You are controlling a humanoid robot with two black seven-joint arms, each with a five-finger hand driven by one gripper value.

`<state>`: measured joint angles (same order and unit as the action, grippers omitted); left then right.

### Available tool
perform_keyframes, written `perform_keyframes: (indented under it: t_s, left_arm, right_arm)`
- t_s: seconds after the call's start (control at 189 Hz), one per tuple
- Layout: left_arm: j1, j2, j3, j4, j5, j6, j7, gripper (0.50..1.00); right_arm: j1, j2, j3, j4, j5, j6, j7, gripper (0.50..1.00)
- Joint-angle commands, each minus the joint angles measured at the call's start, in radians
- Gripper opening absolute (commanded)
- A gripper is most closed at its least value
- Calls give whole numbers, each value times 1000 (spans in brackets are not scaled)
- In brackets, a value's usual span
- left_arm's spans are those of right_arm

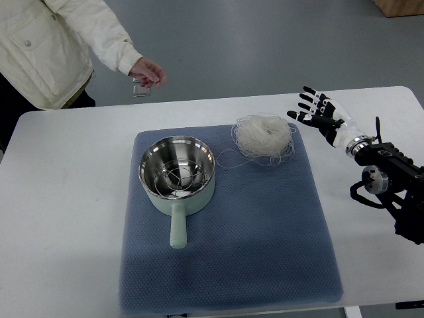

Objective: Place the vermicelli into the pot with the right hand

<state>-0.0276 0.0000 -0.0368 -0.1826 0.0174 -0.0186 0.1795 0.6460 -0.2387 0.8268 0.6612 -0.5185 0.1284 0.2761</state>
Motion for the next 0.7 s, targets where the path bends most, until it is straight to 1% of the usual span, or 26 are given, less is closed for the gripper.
perform_keyframes:
  t_s: [0.0,0.694]
  left_arm:
    - [0,0,1,0,1,0,0,1000]
    - [0,0,-5,2,1,0,0,1000]
  right_arm:
    - [0,1,0,0,0,1,0,928]
    - [7,-5,-2,2,-9,1,2,928]
